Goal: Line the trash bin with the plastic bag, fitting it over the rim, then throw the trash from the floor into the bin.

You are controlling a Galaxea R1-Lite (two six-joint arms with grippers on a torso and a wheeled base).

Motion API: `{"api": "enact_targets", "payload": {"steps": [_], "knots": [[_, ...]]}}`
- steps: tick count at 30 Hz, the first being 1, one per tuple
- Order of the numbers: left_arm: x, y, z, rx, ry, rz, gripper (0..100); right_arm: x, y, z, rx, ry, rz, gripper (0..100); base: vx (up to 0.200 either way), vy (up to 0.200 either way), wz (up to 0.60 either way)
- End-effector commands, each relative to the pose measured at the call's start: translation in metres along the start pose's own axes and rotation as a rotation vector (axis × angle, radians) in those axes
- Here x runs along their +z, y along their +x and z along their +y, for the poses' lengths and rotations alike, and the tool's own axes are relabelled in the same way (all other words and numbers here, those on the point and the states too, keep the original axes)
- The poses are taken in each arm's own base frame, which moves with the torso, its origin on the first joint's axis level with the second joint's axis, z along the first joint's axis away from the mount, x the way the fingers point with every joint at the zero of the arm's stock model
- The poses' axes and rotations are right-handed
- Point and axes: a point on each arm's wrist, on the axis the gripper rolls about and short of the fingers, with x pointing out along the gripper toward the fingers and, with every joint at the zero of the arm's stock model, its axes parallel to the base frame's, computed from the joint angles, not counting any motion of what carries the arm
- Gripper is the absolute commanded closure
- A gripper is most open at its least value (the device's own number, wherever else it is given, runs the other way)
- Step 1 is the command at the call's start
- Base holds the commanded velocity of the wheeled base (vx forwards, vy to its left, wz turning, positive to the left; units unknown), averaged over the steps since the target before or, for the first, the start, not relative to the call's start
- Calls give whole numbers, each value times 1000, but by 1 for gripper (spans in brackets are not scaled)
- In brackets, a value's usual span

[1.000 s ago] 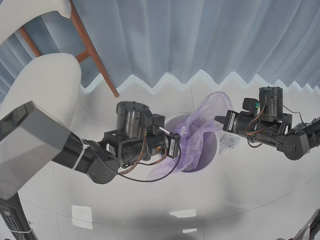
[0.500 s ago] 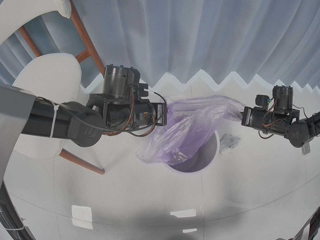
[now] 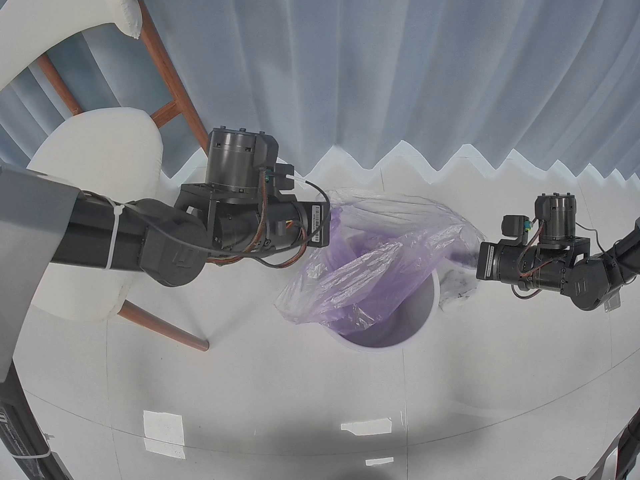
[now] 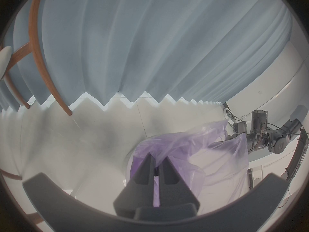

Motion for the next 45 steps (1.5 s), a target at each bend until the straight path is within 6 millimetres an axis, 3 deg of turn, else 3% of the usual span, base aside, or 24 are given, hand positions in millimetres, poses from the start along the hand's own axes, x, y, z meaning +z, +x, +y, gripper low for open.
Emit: {"api": "enact_targets", "payload": {"steps": [1, 6, 13, 19, 21, 27, 30, 32, 35, 37, 40, 41, 45], "knots": [[-1, -1, -3, 0, 2, 2, 100, -5, 1, 0, -5, 5, 16, 100, 200, 0, 0], [-5, 0, -12, 17, -16, 1, 100, -7, -1, 0, -15, 12, 20, 100, 40, 0, 0], [-31, -3, -31, 14, -323, 80, 100, -9, -4, -4, -32, 26, 29, 100, 0, 0, 0], [-33, -3, -26, 12, -395, 67, 100, -7, -7, -2, -29, 22, 18, 100, 0, 0, 0], [-38, -1, -26, -14, -483, -9, 100, -8, -7, -4, -35, 25, 19, 100, 0, 0, 0], [-59, 9, -15, 47, -487, -93, 100, -9, -4, -6, -36, 27, 23, 100, 0, 0, 0], [-50, 9, -15, 39, -487, -113, 100, -8, -1, -7, -38, 29, 23, 100, 0, 0, 0], [-45, 7, -16, 89, -434, -11, 100, -7, 4, -10, -39, 33, 24, 100, 0, 0, 0], [-24, 3, -21, 140, -403, 92, 100, -10, 17, -33, -90, 76, 34, 100, 0, 0, 0], [-16, 13, -20, 148, -403, 96, 100, -5, 24, -39, -106, 76, 20, 100, 0, 0, 0], [-21, 38, -8, 174, -406, 101, 100, 2, 35, -51, -120, 79, 3, 100, 0, 0, 0], [-21, 38, -8, 174, -406, 101, 100, 2, 35, -51, -120, 79, 3, 100, 0, 0, 0], [-34, 65, 9, 220, -400, 151, 100, 10, 59, -67, -141, 69, -26, 100, 0, 0, 0]]}}
